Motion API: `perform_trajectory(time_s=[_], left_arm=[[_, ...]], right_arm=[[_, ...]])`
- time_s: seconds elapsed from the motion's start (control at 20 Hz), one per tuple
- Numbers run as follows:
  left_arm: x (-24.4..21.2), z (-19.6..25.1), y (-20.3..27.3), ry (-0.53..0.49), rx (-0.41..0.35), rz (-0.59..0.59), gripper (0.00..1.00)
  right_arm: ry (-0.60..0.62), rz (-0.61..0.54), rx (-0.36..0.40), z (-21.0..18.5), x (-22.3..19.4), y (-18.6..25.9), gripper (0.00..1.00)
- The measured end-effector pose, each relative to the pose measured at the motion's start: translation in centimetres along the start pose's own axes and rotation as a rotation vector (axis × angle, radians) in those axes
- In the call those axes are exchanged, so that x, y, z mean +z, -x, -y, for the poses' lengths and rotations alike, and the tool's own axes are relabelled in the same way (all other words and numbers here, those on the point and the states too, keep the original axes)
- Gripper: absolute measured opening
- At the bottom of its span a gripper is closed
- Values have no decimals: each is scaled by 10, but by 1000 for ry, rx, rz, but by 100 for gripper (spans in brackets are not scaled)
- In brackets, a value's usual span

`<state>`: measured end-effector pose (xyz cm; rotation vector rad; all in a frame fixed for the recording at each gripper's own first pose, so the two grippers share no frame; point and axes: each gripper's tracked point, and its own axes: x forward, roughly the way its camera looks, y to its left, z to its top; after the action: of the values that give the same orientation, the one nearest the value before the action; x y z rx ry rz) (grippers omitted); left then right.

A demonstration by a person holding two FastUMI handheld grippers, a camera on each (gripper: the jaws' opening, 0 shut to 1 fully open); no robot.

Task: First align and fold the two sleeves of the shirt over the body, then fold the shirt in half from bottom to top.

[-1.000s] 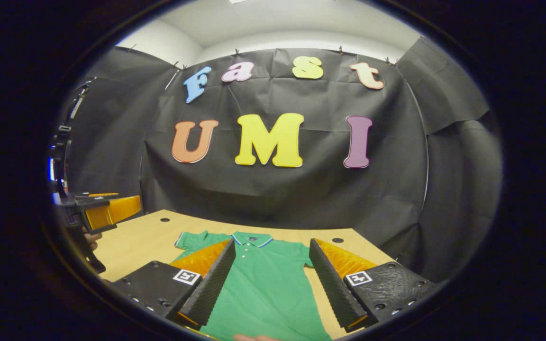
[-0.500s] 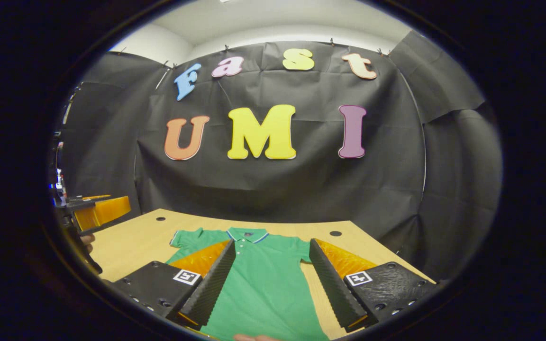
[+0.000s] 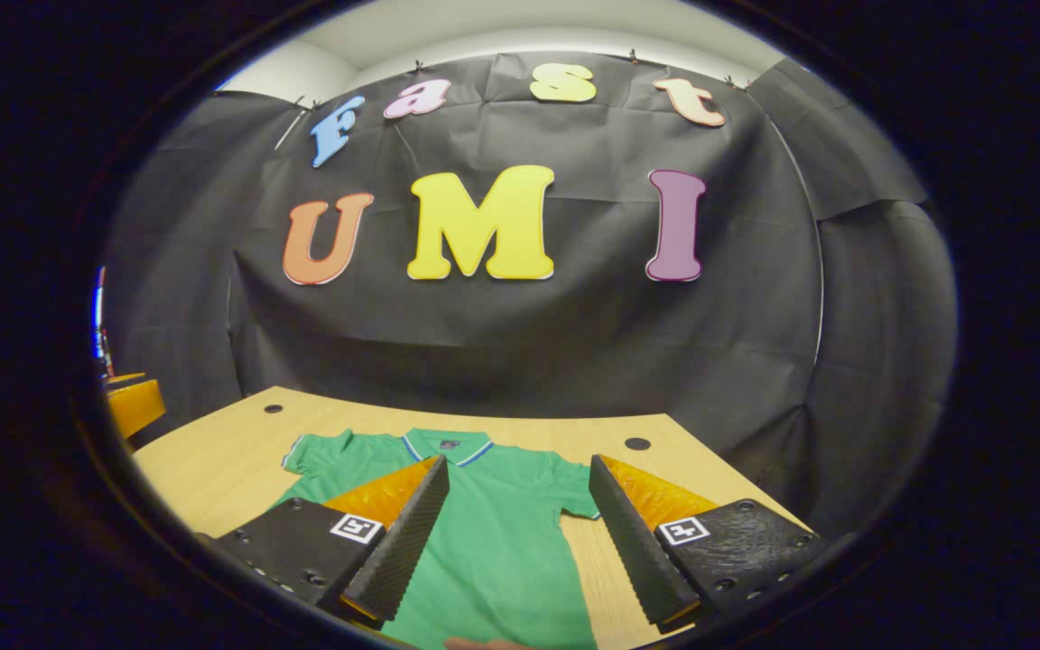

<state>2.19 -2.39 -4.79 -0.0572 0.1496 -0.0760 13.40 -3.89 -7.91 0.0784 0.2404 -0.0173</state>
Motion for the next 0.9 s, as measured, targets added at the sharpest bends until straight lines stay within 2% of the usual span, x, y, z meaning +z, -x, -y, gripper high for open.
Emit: perform_trajectory(time_s=[0.15,0.35,0.55,0.7,0.9], left_arm=[[0,-1,0,2,-2,-2,100],[1,-5,-2,-20,7,13,100],[-1,-10,-1,-52,15,8,100],[3,-13,-2,-61,9,29,100],[-5,-19,-8,-40,35,18,100]], right_arm=[[28,-37,-60,11,-9,-43,95],[95,-80,-95,12,-14,-97,95],[112,-136,-190,43,-24,-152,95],[84,-212,-282,84,-59,-175,95],[54,-296,-333,118,-104,-192,94]])
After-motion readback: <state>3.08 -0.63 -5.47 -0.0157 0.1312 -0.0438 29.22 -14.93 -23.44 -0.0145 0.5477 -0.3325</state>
